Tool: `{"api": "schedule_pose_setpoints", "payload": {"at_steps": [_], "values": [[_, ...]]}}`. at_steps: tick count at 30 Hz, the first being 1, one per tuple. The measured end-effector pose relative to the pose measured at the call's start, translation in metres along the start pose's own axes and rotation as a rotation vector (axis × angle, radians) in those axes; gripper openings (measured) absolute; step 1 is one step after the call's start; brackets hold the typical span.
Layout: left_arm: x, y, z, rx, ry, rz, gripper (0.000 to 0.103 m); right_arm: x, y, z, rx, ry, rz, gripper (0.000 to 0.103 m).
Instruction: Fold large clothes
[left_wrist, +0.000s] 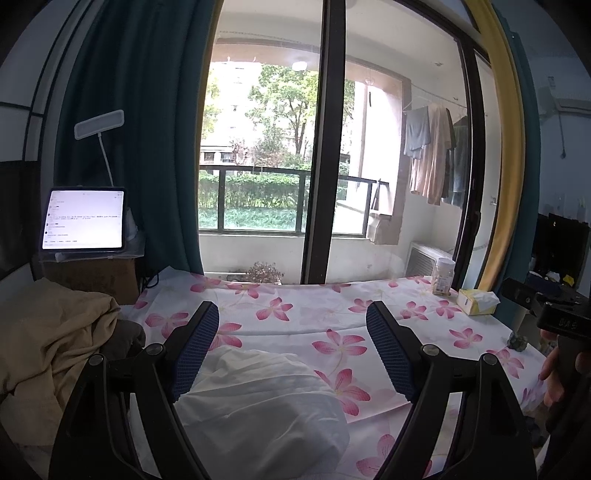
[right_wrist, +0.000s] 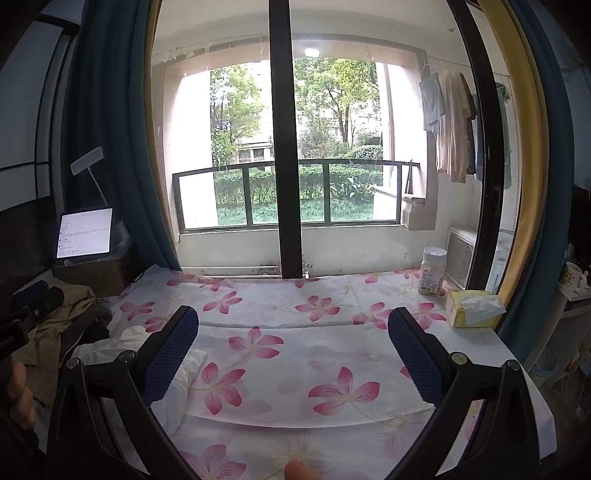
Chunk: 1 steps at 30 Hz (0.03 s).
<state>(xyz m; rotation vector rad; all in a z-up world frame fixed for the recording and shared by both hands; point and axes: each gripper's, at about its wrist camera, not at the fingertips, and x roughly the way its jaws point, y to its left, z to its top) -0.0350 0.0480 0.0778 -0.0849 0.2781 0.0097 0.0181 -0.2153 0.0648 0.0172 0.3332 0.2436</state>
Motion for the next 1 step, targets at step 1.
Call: {"api": "schedule_pose_setpoints", "payload": {"at_steps": [1], "values": [[-0.0001, 0.0004, 0.0001, -0.002, -0.002, -0.003, 0.085, 0.0002, 0.0, 0.0001, 0.0, 0.001, 0.001, 0.101]]}}
